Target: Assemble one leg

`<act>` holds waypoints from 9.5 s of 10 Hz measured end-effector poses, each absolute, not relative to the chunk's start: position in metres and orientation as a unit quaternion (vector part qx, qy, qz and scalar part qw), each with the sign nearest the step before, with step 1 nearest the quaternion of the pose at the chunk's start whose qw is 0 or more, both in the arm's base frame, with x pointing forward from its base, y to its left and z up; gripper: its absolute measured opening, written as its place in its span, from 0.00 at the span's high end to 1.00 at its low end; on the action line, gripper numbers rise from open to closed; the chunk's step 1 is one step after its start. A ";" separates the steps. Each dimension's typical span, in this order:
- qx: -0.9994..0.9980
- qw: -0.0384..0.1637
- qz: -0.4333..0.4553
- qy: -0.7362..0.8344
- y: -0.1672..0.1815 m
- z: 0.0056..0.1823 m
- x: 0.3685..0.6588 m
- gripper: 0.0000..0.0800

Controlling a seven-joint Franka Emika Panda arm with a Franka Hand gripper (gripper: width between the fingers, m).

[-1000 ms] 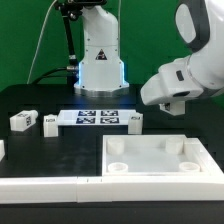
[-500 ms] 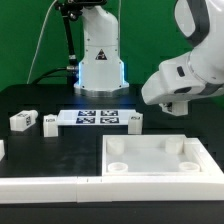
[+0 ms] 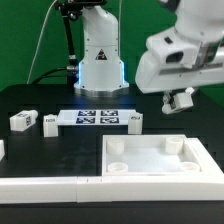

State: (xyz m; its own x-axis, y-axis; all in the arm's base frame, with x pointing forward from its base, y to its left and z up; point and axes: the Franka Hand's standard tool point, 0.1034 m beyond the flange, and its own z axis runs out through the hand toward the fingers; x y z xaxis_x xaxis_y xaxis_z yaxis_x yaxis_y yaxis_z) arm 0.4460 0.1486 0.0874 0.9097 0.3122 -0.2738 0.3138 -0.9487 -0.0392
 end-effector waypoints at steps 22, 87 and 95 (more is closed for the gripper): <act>0.983 -0.047 0.115 0.136 0.122 0.105 0.592 0.64; 0.992 0.005 -0.005 0.122 0.117 0.058 0.632 0.67; 0.967 -0.020 0.016 -0.254 0.124 0.056 0.633 0.66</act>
Offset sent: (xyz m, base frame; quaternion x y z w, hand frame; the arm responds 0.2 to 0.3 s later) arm 0.0000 0.0000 0.0000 0.0000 0.2377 0.0000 0.9713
